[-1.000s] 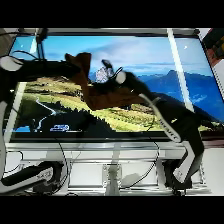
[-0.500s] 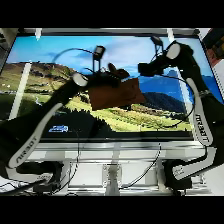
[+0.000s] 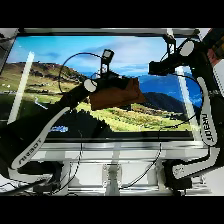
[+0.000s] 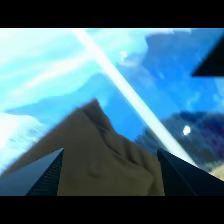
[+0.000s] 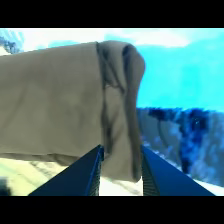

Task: Fold the clothes and pants, and hang the long-sleeved shirts on hangers.

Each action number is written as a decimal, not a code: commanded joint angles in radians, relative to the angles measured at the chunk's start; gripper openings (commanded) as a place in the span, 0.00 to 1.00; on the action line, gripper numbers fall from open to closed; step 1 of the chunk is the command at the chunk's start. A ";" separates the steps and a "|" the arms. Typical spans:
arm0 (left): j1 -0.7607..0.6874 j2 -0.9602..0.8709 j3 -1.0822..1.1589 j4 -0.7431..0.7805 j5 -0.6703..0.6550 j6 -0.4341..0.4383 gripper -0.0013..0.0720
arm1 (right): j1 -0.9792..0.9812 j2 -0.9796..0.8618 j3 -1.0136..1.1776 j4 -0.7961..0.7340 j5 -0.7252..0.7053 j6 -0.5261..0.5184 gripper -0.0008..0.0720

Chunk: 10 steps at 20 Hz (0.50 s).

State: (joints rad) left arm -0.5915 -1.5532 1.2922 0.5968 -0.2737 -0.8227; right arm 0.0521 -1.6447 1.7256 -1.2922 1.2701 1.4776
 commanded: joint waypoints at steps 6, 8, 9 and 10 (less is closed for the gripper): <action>0.288 0.154 0.000 0.169 -0.547 -0.021 0.42 | -0.043 -0.111 0.000 0.133 0.159 -0.220 0.39; 0.374 0.190 0.000 0.365 -0.619 -0.150 0.33 | -0.068 -0.140 0.000 0.237 0.194 -0.254 0.38; 0.416 0.210 0.000 0.483 -0.646 -0.243 0.33 | -0.083 -0.155 0.000 0.274 0.212 -0.266 0.38; 0.451 0.228 0.000 0.592 -0.670 -0.323 0.33 | -0.097 -0.169 0.000 0.292 0.224 -0.264 0.39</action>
State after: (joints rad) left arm -0.2470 -1.3743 1.2922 0.8970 -0.7990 -0.9543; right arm -0.0124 -1.7733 1.7252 -1.1152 1.4288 1.2625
